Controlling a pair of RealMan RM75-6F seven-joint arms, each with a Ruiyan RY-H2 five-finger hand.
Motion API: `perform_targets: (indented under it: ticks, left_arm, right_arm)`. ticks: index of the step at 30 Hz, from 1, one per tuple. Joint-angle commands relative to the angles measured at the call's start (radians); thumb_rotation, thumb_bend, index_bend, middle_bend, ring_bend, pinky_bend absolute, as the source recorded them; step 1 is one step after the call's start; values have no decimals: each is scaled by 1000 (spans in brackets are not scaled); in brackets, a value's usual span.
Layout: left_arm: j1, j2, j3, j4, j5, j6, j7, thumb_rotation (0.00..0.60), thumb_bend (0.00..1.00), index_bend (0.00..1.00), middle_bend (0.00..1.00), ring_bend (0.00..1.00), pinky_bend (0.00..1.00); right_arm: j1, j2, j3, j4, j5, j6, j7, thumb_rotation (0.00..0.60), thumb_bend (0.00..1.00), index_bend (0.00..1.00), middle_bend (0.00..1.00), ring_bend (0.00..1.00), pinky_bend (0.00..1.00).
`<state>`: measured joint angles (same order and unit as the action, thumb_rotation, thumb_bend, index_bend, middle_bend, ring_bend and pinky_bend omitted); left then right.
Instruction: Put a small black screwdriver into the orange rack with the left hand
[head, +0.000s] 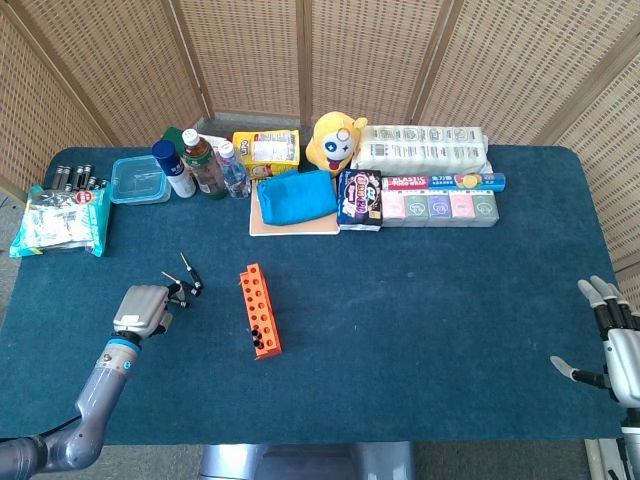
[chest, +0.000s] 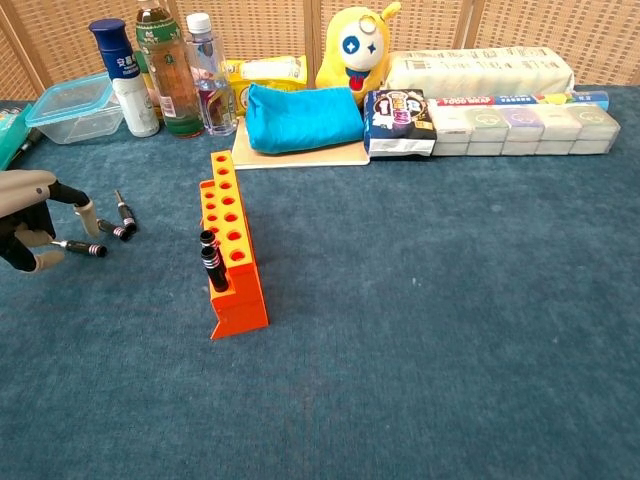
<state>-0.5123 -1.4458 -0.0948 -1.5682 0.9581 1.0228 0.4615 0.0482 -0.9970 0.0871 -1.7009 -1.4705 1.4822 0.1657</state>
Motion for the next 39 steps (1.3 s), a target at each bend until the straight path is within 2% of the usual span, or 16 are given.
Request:
perform_targets:
  ticks: [1, 39]
  left_arm:
    - [-3, -5, 4, 5, -2, 3, 6, 600, 413, 382, 1000, 1000, 1000]
    - [-42, -44, 22, 33, -74, 18, 100, 600, 411, 387, 1000, 1000, 1000]
  right_arm:
    - [-1, 1, 0, 1, 1, 1, 3, 600, 0, 18, 25, 30, 81]
    - [0, 10, -1, 3, 4, -6, 25, 600, 0, 15, 25, 31, 81]
